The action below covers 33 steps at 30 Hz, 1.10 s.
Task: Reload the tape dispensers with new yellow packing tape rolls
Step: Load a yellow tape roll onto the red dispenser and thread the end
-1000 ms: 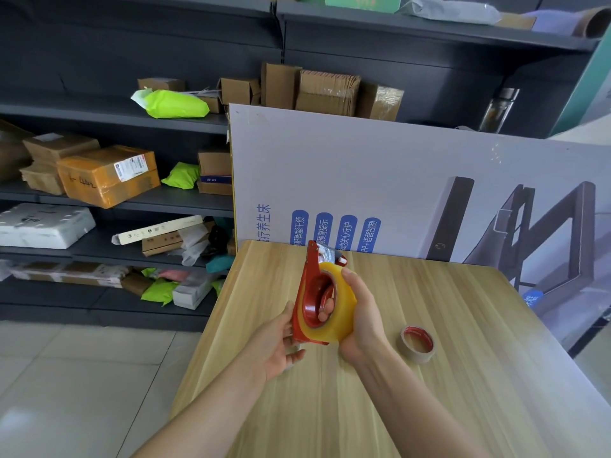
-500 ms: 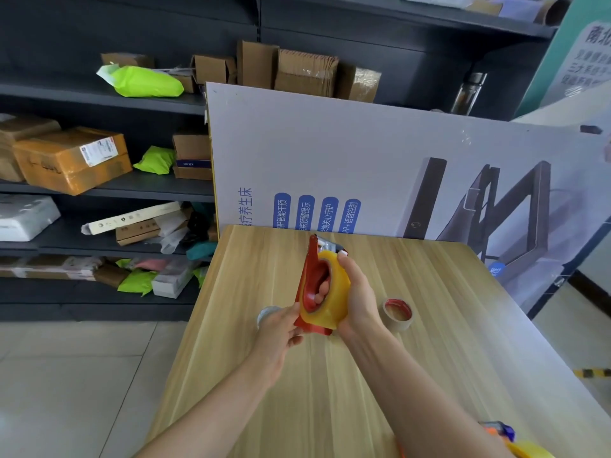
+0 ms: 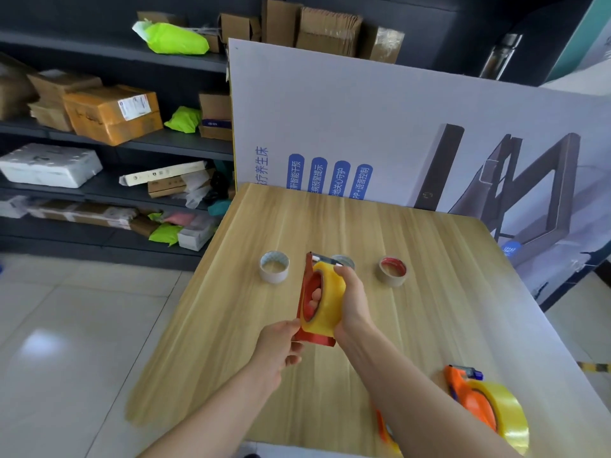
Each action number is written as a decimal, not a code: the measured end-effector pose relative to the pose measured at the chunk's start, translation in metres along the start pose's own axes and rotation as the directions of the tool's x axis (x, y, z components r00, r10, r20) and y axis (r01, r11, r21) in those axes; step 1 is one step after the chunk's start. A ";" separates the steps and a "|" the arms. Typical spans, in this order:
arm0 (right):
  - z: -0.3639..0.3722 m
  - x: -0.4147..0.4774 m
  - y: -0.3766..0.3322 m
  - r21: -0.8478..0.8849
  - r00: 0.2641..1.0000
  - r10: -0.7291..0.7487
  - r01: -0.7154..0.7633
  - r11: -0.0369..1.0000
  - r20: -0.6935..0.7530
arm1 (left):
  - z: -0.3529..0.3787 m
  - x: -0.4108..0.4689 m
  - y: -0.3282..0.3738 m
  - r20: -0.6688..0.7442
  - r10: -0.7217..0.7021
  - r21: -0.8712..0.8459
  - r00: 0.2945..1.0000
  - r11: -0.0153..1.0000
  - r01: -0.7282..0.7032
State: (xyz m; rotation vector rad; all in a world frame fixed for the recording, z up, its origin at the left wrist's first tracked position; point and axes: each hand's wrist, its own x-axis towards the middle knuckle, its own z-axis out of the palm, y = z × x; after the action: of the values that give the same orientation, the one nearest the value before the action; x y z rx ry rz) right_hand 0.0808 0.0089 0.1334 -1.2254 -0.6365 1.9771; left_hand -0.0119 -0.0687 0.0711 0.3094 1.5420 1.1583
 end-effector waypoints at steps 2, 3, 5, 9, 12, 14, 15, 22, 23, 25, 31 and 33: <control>-0.015 -0.005 0.017 -0.040 0.999 0.026 -0.027 0.999 -0.021 | 0.001 -0.012 -0.021 -0.041 -0.055 0.000 0.998 0.998 0.055; -0.023 -0.007 0.026 -0.067 0.999 0.038 -0.041 0.997 -0.036 | 0.001 -0.017 -0.031 -0.054 -0.081 0.003 0.995 0.997 0.081; -0.036 -0.010 0.043 -0.107 0.996 0.067 -0.074 0.991 -0.064 | 0.000 -0.025 -0.050 -0.070 -0.131 0.013 0.989 0.991 0.132; -0.050 -0.013 0.075 -0.150 0.993 0.094 -0.104 0.983 -0.074 | -0.007 -0.030 -0.078 -0.089 -0.212 0.043 0.973 0.975 0.216; -0.057 -0.010 0.092 -0.178 0.989 0.118 -0.133 0.975 -0.092 | -0.012 -0.025 -0.091 -0.076 -0.269 0.077 0.960 0.959 0.274; -0.060 -0.008 0.101 -0.198 0.986 0.134 -0.152 0.968 -0.104 | -0.016 -0.021 -0.097 -0.067 -0.307 0.125 0.949 0.941 0.313; -0.061 -0.007 0.106 -0.202 0.984 0.143 -0.163 0.966 -0.110 | -0.018 -0.019 -0.099 -0.064 -0.323 0.153 0.944 0.932 0.329; -0.066 0.000 0.127 -0.204 0.970 0.195 -0.222 0.953 -0.146 | -0.026 -0.001 -0.113 -0.058 -0.396 0.279 0.917 0.875 0.395; -0.067 0.002 0.129 -0.200 0.969 0.195 -0.223 0.954 -0.152 | -0.027 0.001 -0.115 -0.056 -0.399 0.301 0.915 0.867 0.397; -0.069 0.004 0.135 -0.200 0.967 0.196 -0.227 0.953 -0.162 | -0.029 0.005 -0.117 -0.053 -0.403 0.366 0.914 0.843 0.393; -0.080 0.005 0.155 -0.327 0.971 0.167 -0.216 0.920 -0.173 | -0.039 0.005 -0.116 -0.021 -0.355 0.692 0.935 0.670 0.270; -0.081 0.006 0.154 -0.321 0.972 0.179 -0.221 0.921 -0.155 | -0.039 0.006 -0.110 -0.032 -0.187 0.696 0.982 0.701 0.156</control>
State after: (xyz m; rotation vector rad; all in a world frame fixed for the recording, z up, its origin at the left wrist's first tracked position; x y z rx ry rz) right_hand 0.1039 -0.0791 -0.0151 -1.6656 -0.8403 1.9908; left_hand -0.0058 -0.1370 -0.0238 0.6700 1.8851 0.3656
